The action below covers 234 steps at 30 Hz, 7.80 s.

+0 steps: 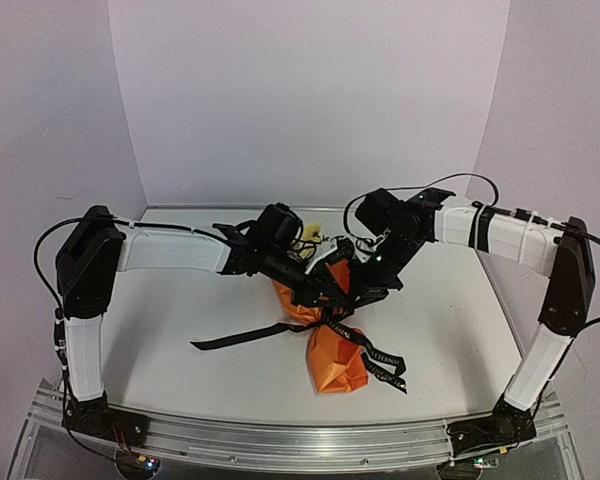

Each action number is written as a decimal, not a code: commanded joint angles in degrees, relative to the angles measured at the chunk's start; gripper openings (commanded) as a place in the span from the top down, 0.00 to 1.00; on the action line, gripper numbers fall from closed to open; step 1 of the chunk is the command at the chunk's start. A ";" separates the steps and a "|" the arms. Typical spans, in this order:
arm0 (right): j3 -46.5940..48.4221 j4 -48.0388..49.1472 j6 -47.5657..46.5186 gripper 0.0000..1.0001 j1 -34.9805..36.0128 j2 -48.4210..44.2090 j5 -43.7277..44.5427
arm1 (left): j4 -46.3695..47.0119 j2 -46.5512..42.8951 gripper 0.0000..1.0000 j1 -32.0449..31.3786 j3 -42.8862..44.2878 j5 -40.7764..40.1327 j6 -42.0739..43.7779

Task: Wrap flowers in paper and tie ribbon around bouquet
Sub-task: Cross the half-tied ribbon over the folded bouquet.

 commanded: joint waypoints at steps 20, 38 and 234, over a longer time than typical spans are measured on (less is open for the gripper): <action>-25.94 33.54 7.43 0.42 2.55 -7.34 3.81 | 43.15 -18.64 1.00 -0.17 -33.59 -11.95 -31.23; -27.88 36.19 9.23 0.53 11.97 -7.81 15.31 | 54.69 -31.18 1.00 0.12 -53.00 -16.52 -39.52; 16.59 11.07 2.34 0.87 21.63 21.15 26.84 | 13.96 -40.10 1.00 -12.46 -56.07 -40.86 -54.76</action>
